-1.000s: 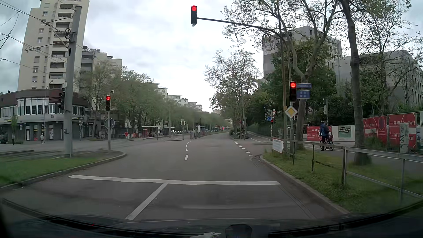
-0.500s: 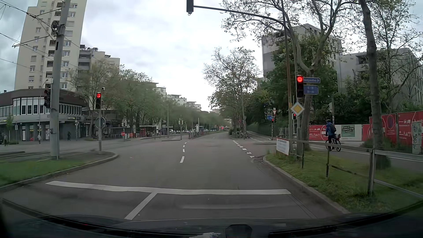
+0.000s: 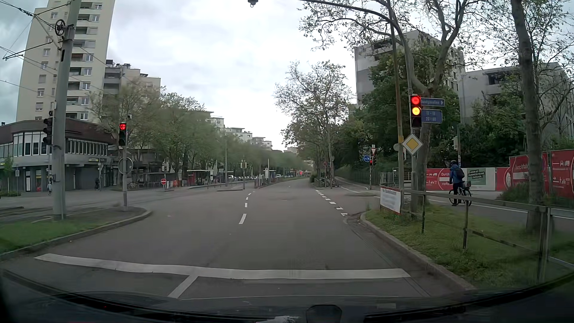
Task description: Follow the waypoints while adhering to traffic rules and regulations
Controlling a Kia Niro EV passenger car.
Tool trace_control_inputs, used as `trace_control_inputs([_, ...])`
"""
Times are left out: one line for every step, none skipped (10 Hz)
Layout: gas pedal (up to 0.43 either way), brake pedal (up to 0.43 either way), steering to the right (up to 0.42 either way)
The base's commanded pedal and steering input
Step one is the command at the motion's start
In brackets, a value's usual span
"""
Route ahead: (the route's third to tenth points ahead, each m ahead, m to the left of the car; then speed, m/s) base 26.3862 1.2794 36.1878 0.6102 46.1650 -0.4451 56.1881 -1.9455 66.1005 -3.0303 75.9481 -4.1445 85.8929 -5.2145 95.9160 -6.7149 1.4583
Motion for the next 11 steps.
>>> trace_control_inputs([0.000,0.146,0.010])
trace_control_inputs([0.000,0.140,0.009])
trace_control_inputs([0.000,0.146,0.007])
trace_control_inputs([0.000,0.140,0.006])
trace_control_inputs([0.000,0.140,0.005])
trace_control_inputs([0.000,0.140,0.005])
trace_control_inputs([0.000,0.140,0.005])
trace_control_inputs([0.000,0.140,0.005])
trace_control_inputs([0.000,0.140,0.005])
trace_control_inputs([0.000,0.140,0.005])
trace_control_inputs([0.000,0.140,0.006])
